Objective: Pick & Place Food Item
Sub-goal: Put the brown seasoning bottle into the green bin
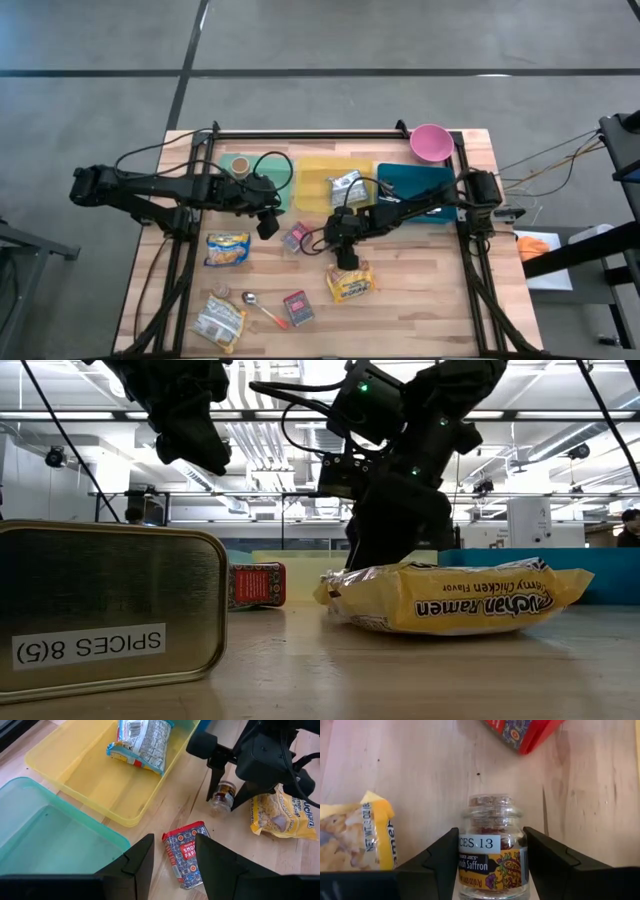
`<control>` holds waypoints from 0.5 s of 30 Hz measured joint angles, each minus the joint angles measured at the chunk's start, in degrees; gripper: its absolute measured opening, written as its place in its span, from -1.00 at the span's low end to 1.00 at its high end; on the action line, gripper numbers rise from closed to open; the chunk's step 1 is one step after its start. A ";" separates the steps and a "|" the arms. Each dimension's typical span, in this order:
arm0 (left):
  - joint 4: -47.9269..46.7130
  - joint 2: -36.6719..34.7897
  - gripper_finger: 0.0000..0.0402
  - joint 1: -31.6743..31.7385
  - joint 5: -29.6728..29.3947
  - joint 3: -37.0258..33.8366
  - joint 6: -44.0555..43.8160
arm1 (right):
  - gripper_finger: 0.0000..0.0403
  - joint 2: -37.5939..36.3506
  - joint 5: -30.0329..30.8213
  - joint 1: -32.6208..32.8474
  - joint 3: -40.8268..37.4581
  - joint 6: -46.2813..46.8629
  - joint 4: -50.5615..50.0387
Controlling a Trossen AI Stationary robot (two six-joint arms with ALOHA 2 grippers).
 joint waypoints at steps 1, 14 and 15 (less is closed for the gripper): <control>0.00 0.00 -0.26 0.00 0.00 0.00 0.02 | -0.06 -0.11 0.02 0.00 0.02 -0.04 -0.42; -0.42 0.02 -0.26 0.00 0.00 0.00 -0.21 | -0.07 -4.82 0.17 0.65 0.24 1.72 -4.43; -0.39 0.02 -0.26 0.00 0.00 0.00 -0.22 | -0.07 -5.15 0.28 0.76 0.24 1.75 -4.47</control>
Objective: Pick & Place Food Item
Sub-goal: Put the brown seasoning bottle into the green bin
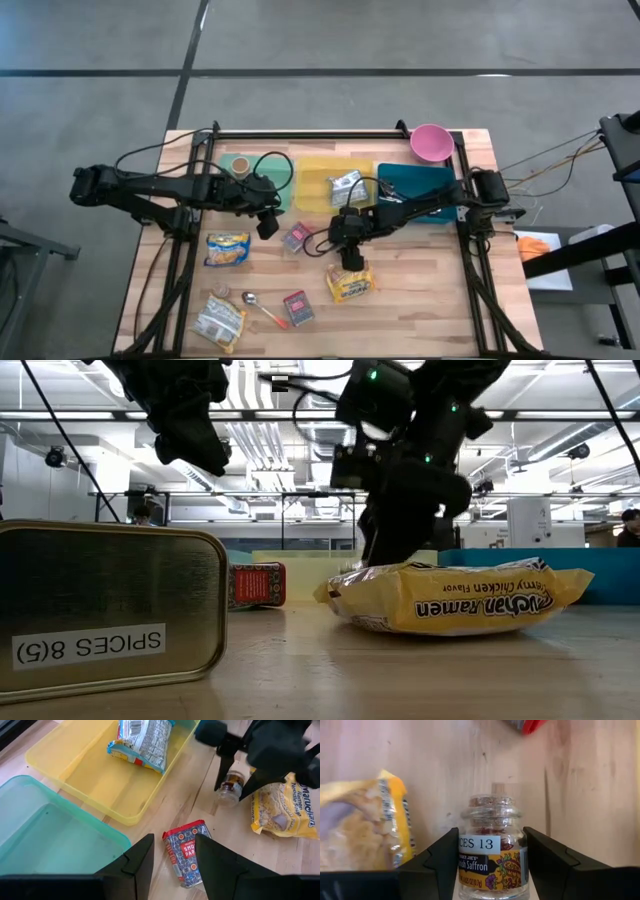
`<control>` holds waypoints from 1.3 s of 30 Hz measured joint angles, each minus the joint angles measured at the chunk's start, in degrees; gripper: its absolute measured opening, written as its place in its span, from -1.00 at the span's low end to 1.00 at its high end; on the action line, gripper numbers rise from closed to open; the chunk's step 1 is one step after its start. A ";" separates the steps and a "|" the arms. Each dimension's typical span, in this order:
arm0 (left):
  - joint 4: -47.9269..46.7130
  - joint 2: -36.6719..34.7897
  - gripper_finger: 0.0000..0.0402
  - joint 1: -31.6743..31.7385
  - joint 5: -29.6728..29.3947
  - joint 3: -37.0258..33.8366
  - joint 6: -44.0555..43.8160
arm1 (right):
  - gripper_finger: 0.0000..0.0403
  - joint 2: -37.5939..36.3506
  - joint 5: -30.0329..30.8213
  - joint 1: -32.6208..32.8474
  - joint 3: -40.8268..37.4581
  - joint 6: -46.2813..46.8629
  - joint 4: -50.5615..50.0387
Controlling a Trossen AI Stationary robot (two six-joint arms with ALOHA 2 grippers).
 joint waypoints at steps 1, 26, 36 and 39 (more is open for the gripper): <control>0.10 0.00 -0.26 0.00 0.00 0.00 0.00 | -0.07 -0.42 0.03 0.11 0.04 0.00 0.26; 25.24 1.71 -0.26 -2.59 -1.48 -5.67 31.41 | -0.07 -16.44 0.18 6.77 -0.97 25.30 6.23; 38.97 1.99 -0.21 -13.53 -0.07 -8.77 52.52 | -0.07 -18.05 0.05 9.33 -2.58 26.10 19.67; 41.45 2.51 -0.08 -16.00 2.48 -8.36 52.76 | -0.07 -16.78 0.07 9.29 -2.60 26.33 23.99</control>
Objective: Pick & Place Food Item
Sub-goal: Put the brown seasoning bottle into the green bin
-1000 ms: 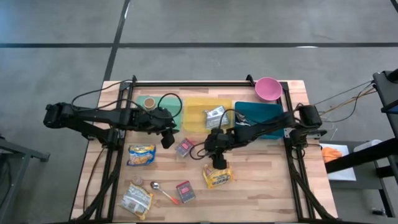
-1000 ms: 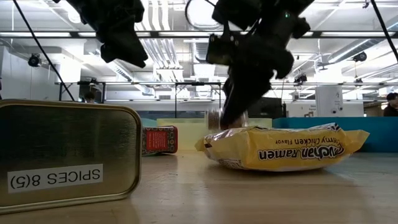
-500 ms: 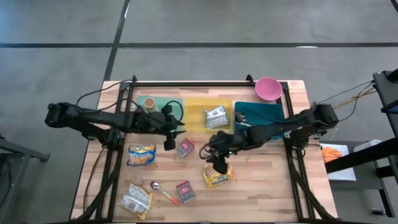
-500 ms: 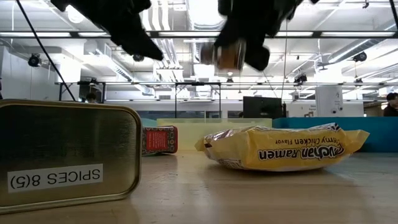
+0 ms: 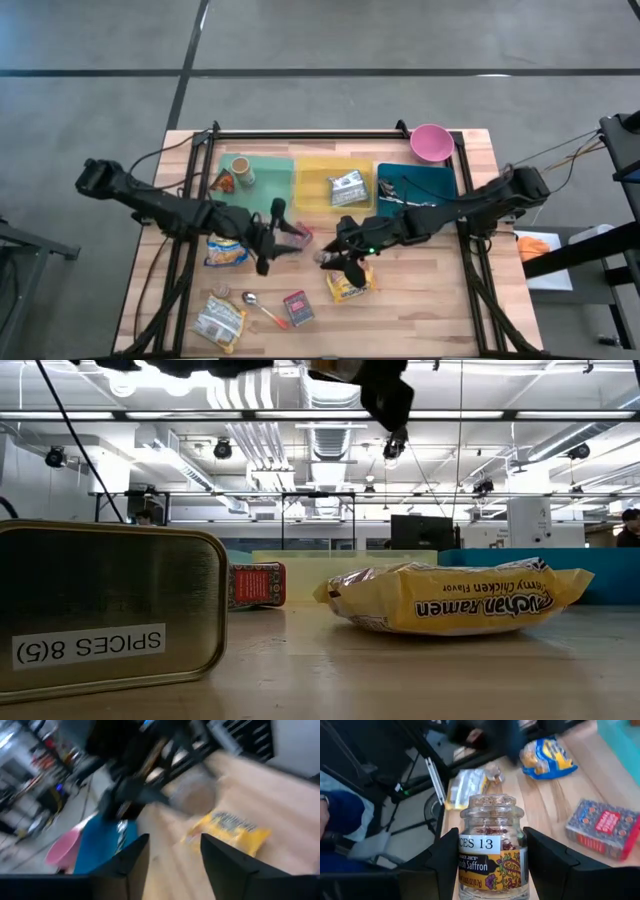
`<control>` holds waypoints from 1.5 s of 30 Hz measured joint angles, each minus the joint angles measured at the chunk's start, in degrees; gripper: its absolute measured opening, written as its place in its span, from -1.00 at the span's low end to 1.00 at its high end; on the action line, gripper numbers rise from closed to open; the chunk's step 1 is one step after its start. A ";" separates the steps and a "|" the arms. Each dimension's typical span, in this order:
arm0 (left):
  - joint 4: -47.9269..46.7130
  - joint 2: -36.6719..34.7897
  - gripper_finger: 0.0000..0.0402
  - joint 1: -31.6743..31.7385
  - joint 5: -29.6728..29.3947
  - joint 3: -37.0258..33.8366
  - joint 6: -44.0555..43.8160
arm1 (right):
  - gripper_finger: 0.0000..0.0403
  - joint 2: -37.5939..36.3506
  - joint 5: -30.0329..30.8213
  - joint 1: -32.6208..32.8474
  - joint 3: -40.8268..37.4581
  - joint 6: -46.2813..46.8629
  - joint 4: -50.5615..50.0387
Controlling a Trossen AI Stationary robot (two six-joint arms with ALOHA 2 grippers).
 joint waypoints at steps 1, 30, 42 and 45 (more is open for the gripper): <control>0.92 0.17 -0.02 -0.73 0.81 0.01 0.14 | -0.07 0.26 -0.11 -0.01 0.00 -0.01 1.43; 3.23 7.29 0.56 -3.29 12.41 6.21 2.86 | -0.07 4.56 -4.67 0.22 -0.06 1.12 14.95; -0.51 9.69 0.56 -2.95 11.70 10.06 2.60 | -0.08 4.69 -4.55 0.64 -0.11 1.67 15.18; -1.11 9.52 0.56 -2.97 10.77 10.20 2.43 | -0.08 4.67 -4.37 0.72 -0.11 1.71 15.29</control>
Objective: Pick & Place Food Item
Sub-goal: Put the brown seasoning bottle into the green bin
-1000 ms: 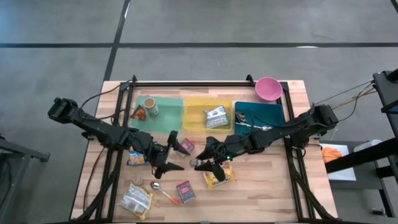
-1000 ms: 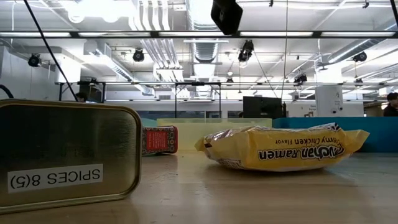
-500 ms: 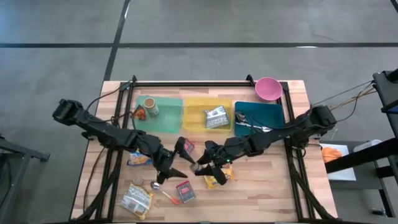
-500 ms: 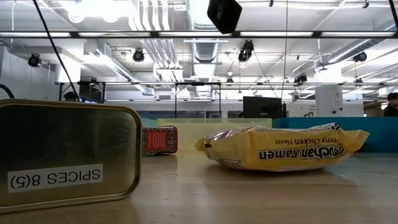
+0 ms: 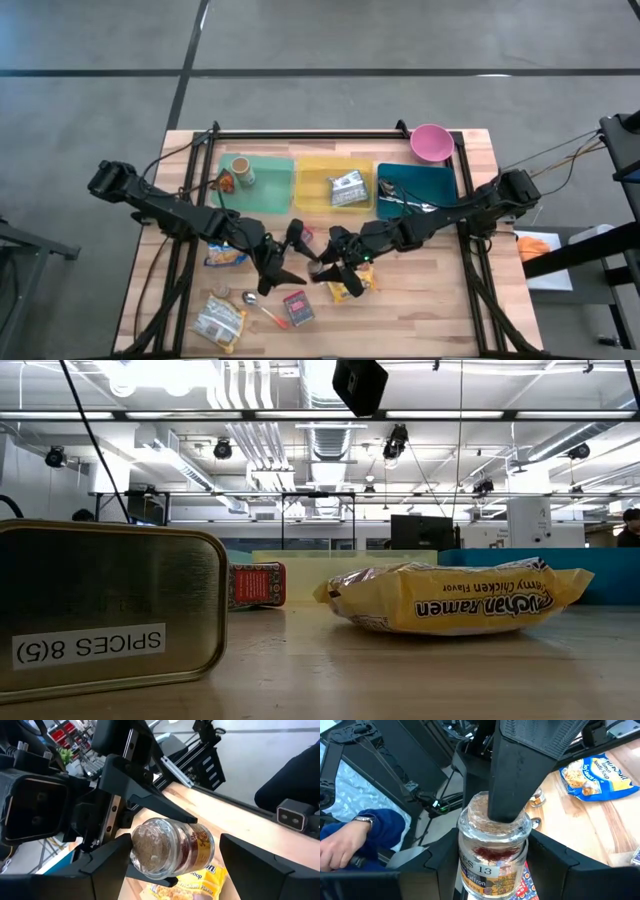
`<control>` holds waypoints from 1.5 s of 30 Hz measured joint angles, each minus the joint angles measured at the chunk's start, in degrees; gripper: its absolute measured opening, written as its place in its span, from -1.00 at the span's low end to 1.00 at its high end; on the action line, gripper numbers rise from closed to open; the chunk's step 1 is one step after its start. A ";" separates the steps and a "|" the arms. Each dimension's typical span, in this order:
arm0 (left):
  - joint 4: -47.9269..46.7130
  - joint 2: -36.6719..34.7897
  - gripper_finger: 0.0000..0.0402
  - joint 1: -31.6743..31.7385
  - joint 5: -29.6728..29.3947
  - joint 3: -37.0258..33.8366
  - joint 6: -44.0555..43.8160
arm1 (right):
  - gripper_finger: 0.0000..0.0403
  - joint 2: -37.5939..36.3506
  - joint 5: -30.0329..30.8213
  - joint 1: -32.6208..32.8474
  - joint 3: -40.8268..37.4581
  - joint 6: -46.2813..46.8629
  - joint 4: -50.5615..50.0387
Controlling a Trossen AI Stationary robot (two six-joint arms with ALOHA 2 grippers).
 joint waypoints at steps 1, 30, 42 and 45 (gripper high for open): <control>-0.34 -0.02 0.56 0.00 -0.28 0.04 0.00 | -0.08 0.00 0.00 0.00 0.00 0.05 -0.03; -16.26 3.50 0.56 0.67 4.55 10.65 2.87 | -0.08 0.11 -4.81 0.37 0.02 2.41 -1.56; -20.72 4.69 0.56 2.04 9.94 14.99 3.57 | -0.08 0.17 -6.43 0.37 0.02 2.41 -1.49; -20.05 5.33 0.56 2.42 11.33 14.88 3.65 | -0.08 0.17 -6.43 0.37 0.02 2.41 -1.47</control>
